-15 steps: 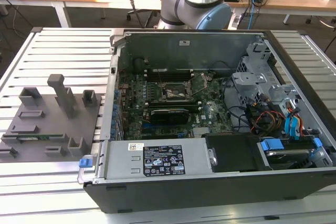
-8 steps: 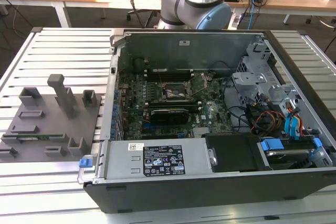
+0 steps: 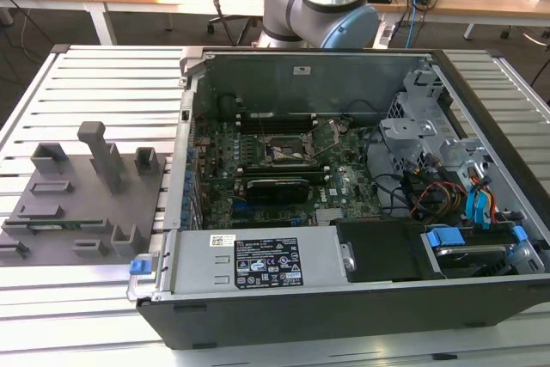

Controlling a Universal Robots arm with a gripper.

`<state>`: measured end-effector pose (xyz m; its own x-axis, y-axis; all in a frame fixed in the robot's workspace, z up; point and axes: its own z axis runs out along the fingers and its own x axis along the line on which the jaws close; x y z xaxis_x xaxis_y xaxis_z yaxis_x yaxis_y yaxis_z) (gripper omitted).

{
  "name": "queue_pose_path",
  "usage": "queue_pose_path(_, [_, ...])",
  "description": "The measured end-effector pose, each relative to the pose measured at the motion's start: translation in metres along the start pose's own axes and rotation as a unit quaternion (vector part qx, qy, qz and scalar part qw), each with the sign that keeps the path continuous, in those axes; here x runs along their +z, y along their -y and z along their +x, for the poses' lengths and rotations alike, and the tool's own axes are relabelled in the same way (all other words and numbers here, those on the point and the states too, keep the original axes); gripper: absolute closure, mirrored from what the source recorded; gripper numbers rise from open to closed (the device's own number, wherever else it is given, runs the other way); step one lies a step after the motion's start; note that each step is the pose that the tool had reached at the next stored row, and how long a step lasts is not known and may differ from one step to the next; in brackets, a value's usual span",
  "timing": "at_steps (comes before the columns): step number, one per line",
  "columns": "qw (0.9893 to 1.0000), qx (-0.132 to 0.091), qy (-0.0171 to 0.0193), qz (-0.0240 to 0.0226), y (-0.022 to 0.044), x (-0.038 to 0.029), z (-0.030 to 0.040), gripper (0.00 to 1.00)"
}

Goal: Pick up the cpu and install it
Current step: 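Pick up the cpu and move it towards the insertion slot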

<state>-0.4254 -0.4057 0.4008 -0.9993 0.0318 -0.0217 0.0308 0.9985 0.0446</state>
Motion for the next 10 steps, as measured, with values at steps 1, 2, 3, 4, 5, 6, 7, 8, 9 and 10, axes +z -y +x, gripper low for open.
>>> queue_pose_path(1, [1.0, 0.0, 0.0001, 0.0, 0.0, 0.0001, -0.0011, 0.45])
queue_pose_path(2, [1.0, 0.0, 0.0001, -0.0001, -0.0001, 0.0002, -0.0023, 0.45])
queue_pose_path(3, [1.0, 0.0, 0.0001, -0.0001, -0.0001, 0.0002, -0.0043, 0.45])
queue_pose_path(4, [1.0, 0.0, 0.0001, 0.0, -0.0001, 0.0002, -0.0056, 0.45])
queue_pose_path(5, [1.0, 0.0, 0.0001, -0.0001, -0.0002, 0.0003, -0.0066, 0.45])
queue_pose_path(6, [1.0, 0.0, 0.0001, -0.0001, -0.0003, 0.0003, -0.0096, 0.45])
queue_pose_path(7, [1.0, 0.0, 0.0001, -0.0001, -0.0004, 0.0004, -0.0146, 0.45])
queue_pose_path(8, [1.0, 0.0, 0.0001, -0.0001, -0.0006, 0.0005, -0.017, 0.45])
queue_pose_path(9, [1.0, 0.0, 0.0001, -0.0001, -0.0007, 0.0005, -0.0192, 0.45])
queue_pose_path(10, [1.0, 0.0, 0.0001, -0.0001, -0.0008, 0.0007, -0.0219, 0.45])
